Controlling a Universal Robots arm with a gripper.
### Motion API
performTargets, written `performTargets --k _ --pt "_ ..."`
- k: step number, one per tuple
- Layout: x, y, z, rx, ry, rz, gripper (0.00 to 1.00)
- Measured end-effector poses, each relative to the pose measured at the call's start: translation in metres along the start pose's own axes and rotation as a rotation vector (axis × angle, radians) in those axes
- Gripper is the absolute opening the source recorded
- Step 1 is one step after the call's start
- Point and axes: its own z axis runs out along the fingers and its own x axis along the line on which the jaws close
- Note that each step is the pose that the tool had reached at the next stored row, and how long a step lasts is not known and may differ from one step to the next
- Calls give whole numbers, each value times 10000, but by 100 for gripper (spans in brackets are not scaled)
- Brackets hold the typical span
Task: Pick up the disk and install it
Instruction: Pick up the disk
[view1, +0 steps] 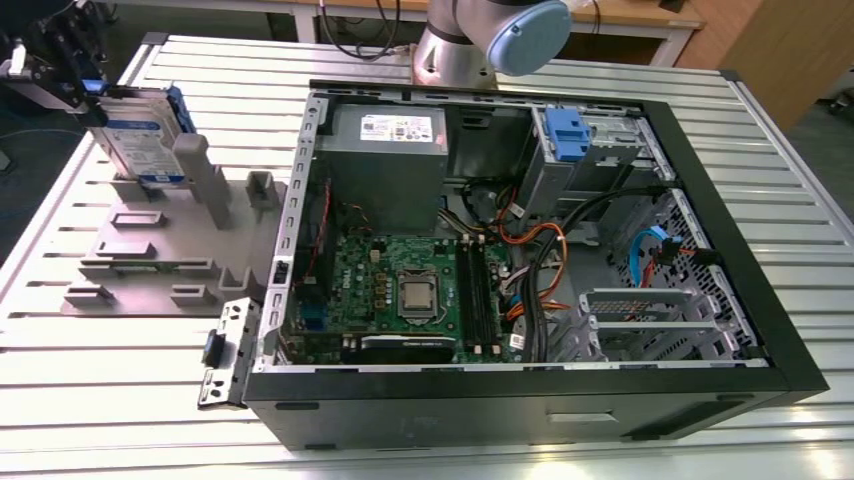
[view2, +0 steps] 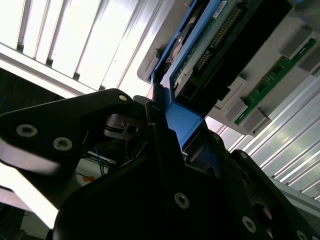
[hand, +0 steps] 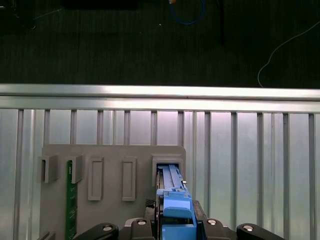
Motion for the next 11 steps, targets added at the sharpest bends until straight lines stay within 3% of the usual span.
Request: performTargets --k 11 --pt "0 1 -30 -1 0 0 36"
